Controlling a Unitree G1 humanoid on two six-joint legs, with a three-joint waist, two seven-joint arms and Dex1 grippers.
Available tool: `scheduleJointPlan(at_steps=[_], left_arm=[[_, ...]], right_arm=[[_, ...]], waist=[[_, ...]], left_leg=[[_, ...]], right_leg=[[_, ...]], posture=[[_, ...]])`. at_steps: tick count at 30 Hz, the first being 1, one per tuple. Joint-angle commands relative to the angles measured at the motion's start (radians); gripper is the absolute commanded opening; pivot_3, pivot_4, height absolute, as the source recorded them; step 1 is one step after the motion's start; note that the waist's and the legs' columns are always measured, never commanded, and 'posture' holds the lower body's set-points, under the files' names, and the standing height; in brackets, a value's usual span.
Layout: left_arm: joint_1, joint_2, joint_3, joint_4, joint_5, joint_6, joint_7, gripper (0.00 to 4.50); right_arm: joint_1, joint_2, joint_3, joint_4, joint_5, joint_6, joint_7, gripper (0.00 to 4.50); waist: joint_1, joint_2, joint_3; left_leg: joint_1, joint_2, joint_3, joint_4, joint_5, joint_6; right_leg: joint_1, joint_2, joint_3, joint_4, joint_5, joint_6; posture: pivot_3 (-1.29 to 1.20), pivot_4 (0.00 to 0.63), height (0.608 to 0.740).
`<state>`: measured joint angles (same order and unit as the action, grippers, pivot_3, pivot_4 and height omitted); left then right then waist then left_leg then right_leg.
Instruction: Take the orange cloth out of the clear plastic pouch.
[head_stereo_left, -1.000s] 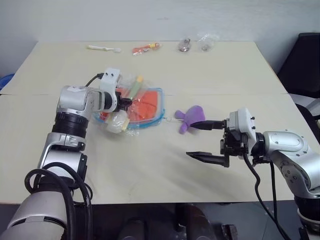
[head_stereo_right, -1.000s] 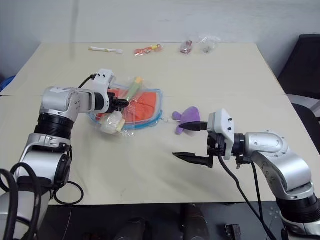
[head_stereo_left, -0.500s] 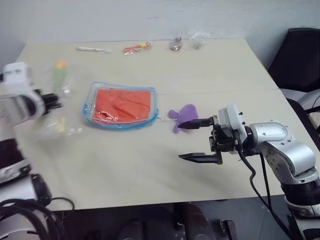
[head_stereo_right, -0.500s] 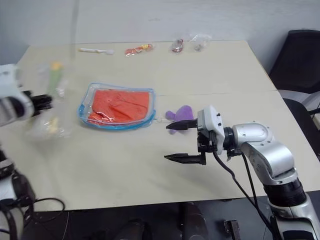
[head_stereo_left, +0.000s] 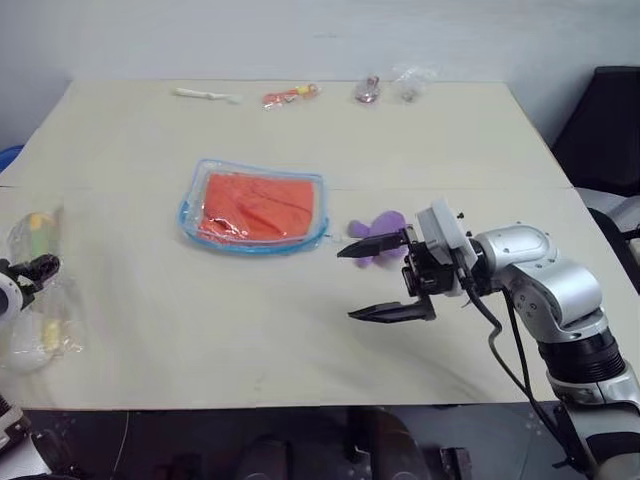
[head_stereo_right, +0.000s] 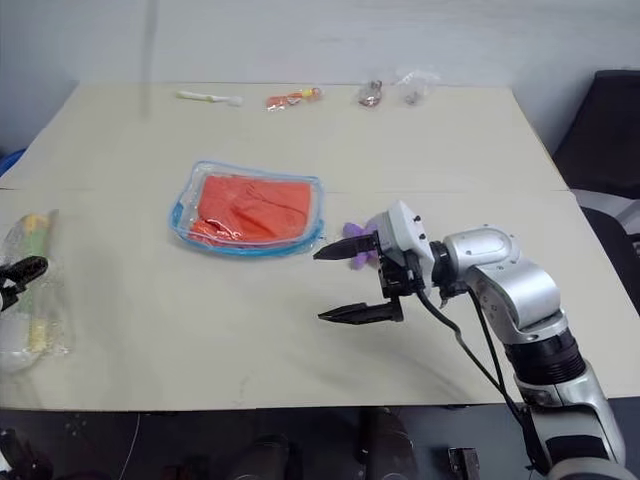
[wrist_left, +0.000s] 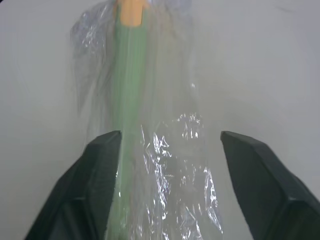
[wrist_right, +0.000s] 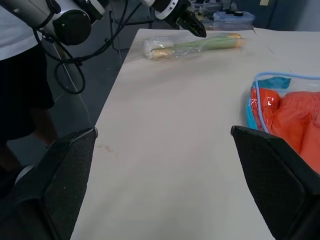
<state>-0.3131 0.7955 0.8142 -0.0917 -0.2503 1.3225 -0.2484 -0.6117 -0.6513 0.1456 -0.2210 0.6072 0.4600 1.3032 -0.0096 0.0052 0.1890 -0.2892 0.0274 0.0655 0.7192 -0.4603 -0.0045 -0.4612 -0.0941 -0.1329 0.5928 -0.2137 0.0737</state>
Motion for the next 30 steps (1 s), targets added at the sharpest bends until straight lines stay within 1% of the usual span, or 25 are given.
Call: scheduleJointPlan(at_steps=[1, 4, 6, 9, 10, 12, 13, 15, 18, 20, 22, 24, 26, 30], left_arm=[[0.059, 0.097, 0.032, -0.065, 0.018, -0.066, -0.039, 4.48], [0.059, 0.16, 0.024, -0.099, -0.033, -0.192, -0.14, 4.48], [0.058, 0.202, -0.038, -0.138, -0.081, -0.328, -0.269, 4.48], [0.125, 0.284, -0.205, -0.203, -0.077, -0.629, -0.515, 4.48], [0.149, 0.329, -0.298, -0.182, -0.023, -0.77, -0.586, 4.48], [0.16, 0.38, -0.414, -0.122, 0.046, -0.95, -0.658, 4.48], [0.127, 0.386, -0.476, -0.079, 0.066, -1.017, -0.682, 4.48], [0.034, 0.364, -0.563, -0.022, 0.061, -1.079, -0.717, 4.48], [-0.089, 0.3, -0.655, -0.012, 0.024, -1.129, -0.773, 4.48], [-0.161, 0.25, -0.709, -0.048, -0.012, -1.083, -0.798, 4.48], [-0.215, 0.211, -0.736, -0.108, -0.092, -0.981, -0.825, 4.48], [-0.226, 0.217, -0.758, -0.136, -0.093, -0.989, -0.868, 4.48], [-0.212, 0.253, -0.785, -0.078, -0.013, -1.087, -0.905, 4.48], [-0.205, 0.311, -0.835, 0.133, 0.14, -1.321, -0.935, 4.48]], right_arm=[[-0.006, 0.003, -0.037, -0.01, 0.014, -0.007, -0.006, 4.5], [0.003, 0.001, -0.046, -0.01, 0.011, -0.005, -0.022, 4.5], [0.012, -0.001, -0.049, -0.012, 0.007, -0.007, -0.03, 4.5], [0.022, -0.004, -0.052, -0.02, 0.001, -0.007, -0.046, 4.5], [0.025, -0.005, -0.057, -0.026, 0.002, -0.004, -0.055, 4.5], [0.029, -0.007, -0.063, -0.035, 0.003, -0.001, -0.069, 4.5], [0.034, -0.009, -0.07, -0.044, 0.006, 0.004, -0.082, 4.5], [0.047, -0.014, -0.085, -0.06, 0.01, 0.014, -0.105, 4.5], [0.076, -0.03, -0.104, -0.079, -0.001, 0.012, -0.131, 4.5], [0.09, -0.037, -0.111, -0.08, -0.027, 0.002, -0.157, 4.5], [0.105, -0.044, -0.115, -0.087, -0.049, -0.005, -0.179, 4.5], [0.12, -0.051, -0.127, -0.106, -0.044, 0.006, -0.194, 4.5], [0.137, -0.058, -0.138, -0.136, -0.029, 0.022, -0.209, 4.5], [0.158, -0.064, -0.141, -0.171, -0.024, 0.036, -0.226, 4.5]], waist=[[-0.007, 0.0, 0.0], [-0.01, 0.0, 0.0], [-0.005, 0.0, 0.0], [0.003, 0.001, 0.001], [0.004, 0.002, 0.001], [0.002, 0.005, 0.002], [0.002, 0.007, 0.003], [0.003, 0.007, 0.003], [0.004, 0.006, 0.003], [0.004, 0.006, 0.003], [0.004, 0.006, 0.002], [0.005, 0.006, 0.002], [0.001, 0.006, 0.002], [-0.009, 0.006, 0.002]], left_leg=[[0.0, 0.0, 0.0, 0.0, 0.0, 0.0], [0.0, 0.001, 0.0, 0.0, 0.0, -0.001], [0.0, 0.001, -0.001, 0.0, 0.0, -0.001], [0.0, 0.0, -0.001, 0.0, 0.0, -0.001], [-0.001, 0.0, 0.0, 0.0, 0.0, -0.001], [0.0, 0.0, 0.0, -0.001, 0.0, -0.001], [0.0, 0.0, 0.001, -0.001, 0.0, -0.001], [0.0, 0.0, 0.002, -0.002, 0.0, -0.001], [-0.001, 0.001, 0.003, -0.001, 0.0, -0.002], [-0.002, 0.001, 0.003, -0.001, 0.0, -0.002], [-0.001, 0.0, 0.004, -0.001, 0.0, -0.001], [-0.002, 0.0, 0.004, 0.0, 0.0, -0.001], [-0.001, 0.0, 0.003, 0.0, 0.0, -0.001], [-0.001, 0.001, 0.004, -0.001, 0.0, -0.001]], right_leg=[[0.0, 0.0, 0.0, 0.0, 0.0, 0.0], [-0.001, 0.0, 0.0, 0.0, 0.0, -0.001], [-0.001, -0.001, 0.0, 0.0, 0.0, -0.001], [-0.001, -0.002, 0.0, 0.0, 0.0, -0.001], [-0.001, -0.002, 0.0, 0.0, 0.0, -0.001], [-0.001, -0.002, 0.0, 0.0, -0.001, -0.001], [-0.002, -0.002, 0.0, -0.001, -0.001, -0.001], [-0.002, 0.0, 0.0, 0.0, -0.001, -0.001], [-0.003, 0.002, 0.0, 0.0, 0.0, -0.002], [-0.003, 0.001, 0.0, 0.0, 0.0, -0.002], [-0.003, 0.001, 0.0, 0.0, 0.0, -0.001], [-0.003, 0.001, 0.0, 0.001, 0.0, -0.001], [-0.003, 0.001, 0.0, 0.0, 0.0, -0.001], [-0.002, 0.002, 0.001, 0.001, 0.0, -0.001]], posture=[[0.0, 0.15, 0.74], [0.0, 0.15, 0.74], [0.0, 0.15, 0.74], [0.0, 0.15, 0.74], [0.0, 0.15, 0.74], [0.0, 0.15, 0.74], [0.0, 0.15, 0.74], [0.0, 0.15, 0.74], [0.0, 0.15, 0.74], [0.0, 0.15, 0.74], [0.0, 0.15, 0.74], [0.0, 0.15, 0.74], [0.0, 0.15, 0.74], [0.0, 0.15, 0.74]])
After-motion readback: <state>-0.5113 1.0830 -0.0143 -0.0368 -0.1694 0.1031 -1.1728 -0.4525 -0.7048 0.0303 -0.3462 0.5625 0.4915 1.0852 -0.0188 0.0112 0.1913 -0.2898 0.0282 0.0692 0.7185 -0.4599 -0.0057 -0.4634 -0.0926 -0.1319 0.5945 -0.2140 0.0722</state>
